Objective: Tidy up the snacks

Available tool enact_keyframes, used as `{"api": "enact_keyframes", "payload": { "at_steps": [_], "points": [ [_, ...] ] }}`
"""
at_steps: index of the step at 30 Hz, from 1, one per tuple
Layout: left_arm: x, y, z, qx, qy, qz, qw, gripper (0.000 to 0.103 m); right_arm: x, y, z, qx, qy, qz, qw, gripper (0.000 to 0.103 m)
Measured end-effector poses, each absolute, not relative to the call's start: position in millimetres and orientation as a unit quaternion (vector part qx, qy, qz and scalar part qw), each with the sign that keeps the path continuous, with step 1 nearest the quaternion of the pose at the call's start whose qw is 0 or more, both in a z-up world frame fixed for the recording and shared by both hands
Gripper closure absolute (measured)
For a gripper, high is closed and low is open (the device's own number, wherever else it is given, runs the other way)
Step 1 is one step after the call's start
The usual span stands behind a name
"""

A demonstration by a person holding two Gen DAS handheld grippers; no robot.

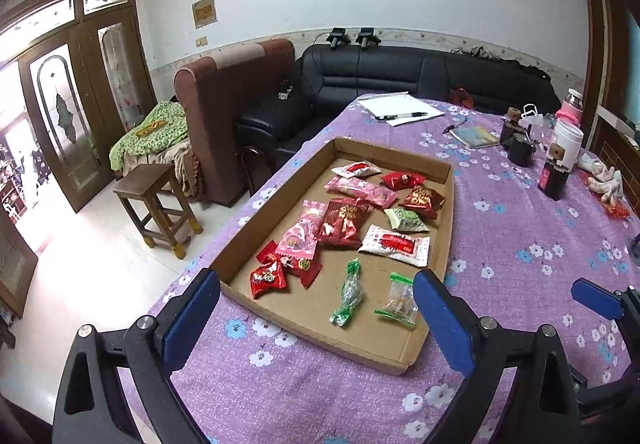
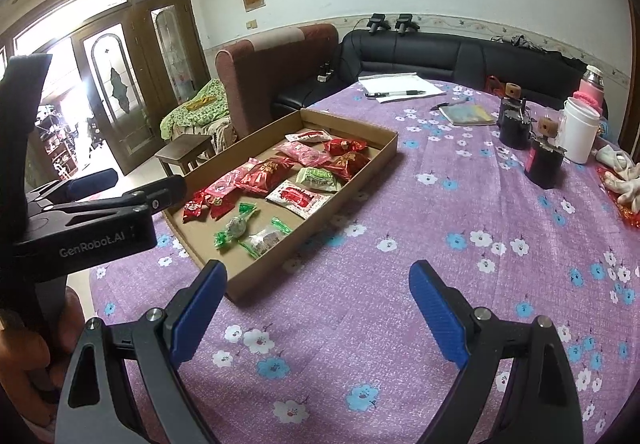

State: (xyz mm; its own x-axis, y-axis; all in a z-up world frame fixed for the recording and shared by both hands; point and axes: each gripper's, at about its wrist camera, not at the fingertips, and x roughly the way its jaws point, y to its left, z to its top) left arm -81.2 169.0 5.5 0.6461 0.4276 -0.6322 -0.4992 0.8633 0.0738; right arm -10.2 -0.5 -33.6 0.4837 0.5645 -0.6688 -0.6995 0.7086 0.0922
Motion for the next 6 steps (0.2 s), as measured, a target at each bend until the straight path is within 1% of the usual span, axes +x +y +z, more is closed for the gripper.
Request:
{"api": "enact_keyframes", "payload": {
  "at_steps": [6],
  "points": [
    [-79.2,173.0,6.9,-0.070,0.337,0.242,0.907,0.004,-5.8,-0.1,-31.0,-0.097,0.349,0.370,0.856,0.011]
  ]
}}
